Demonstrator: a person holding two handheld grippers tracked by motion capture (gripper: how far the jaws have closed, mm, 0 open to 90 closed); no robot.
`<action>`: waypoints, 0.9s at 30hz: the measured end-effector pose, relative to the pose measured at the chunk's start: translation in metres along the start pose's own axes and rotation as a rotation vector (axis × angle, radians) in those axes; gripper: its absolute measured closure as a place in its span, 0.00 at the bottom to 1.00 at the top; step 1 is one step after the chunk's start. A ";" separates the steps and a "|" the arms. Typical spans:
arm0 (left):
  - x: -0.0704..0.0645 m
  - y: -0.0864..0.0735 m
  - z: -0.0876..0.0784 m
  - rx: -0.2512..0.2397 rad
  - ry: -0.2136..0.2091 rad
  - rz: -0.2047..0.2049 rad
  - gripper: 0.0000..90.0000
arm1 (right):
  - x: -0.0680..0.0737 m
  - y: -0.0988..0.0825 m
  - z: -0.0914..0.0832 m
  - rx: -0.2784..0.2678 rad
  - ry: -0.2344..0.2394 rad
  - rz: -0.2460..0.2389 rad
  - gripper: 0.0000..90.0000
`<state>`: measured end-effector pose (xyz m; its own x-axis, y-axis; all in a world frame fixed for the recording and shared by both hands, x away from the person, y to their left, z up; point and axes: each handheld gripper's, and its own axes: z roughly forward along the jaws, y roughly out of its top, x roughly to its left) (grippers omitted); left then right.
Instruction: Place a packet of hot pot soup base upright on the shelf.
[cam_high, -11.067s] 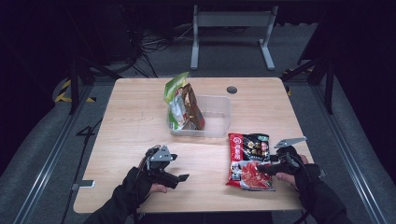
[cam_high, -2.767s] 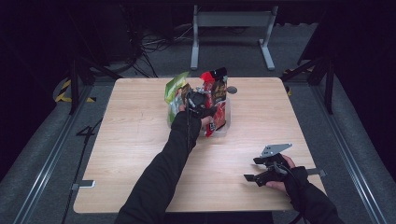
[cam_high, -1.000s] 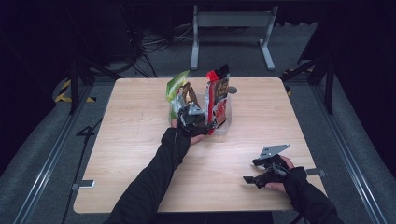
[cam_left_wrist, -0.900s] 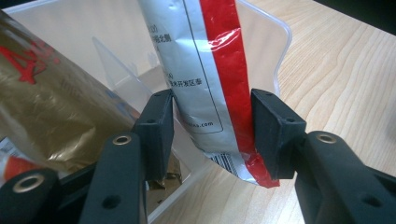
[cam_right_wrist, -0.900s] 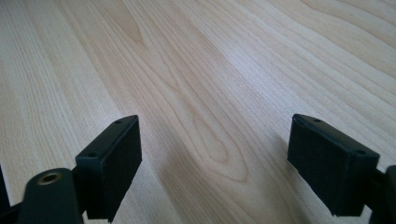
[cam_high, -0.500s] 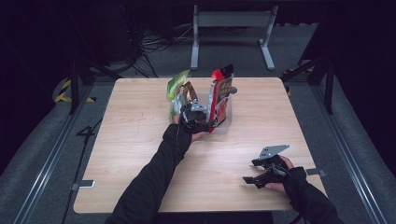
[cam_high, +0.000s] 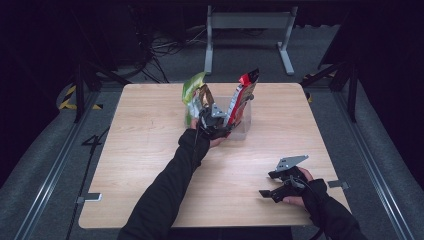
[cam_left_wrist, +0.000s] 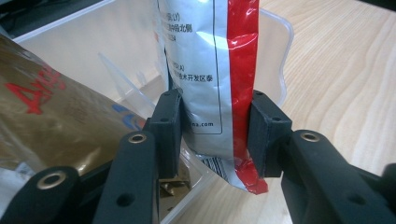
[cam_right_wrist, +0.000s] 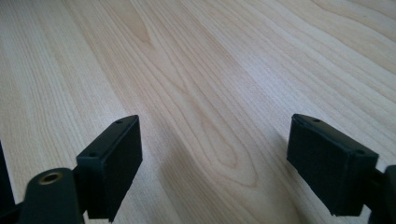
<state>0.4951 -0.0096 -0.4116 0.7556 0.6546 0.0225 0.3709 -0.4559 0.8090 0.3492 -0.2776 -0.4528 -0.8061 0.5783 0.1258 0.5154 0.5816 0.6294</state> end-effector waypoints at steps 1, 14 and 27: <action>0.002 0.000 0.003 0.005 -0.005 -0.005 0.69 | 0.000 0.000 0.000 -0.001 0.002 -0.004 0.21; -0.004 0.004 0.029 0.049 0.041 0.003 0.72 | 0.003 0.001 0.003 0.014 -0.005 -0.013 0.21; -0.003 0.004 0.011 -0.022 0.016 -0.037 0.48 | -0.002 -0.002 -0.006 -0.012 -0.018 0.006 0.21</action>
<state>0.5002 -0.0207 -0.4147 0.7330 0.6802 0.0019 0.3860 -0.4182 0.8223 0.3479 -0.2829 -0.4500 -0.7975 0.5921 0.1157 0.5168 0.5715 0.6375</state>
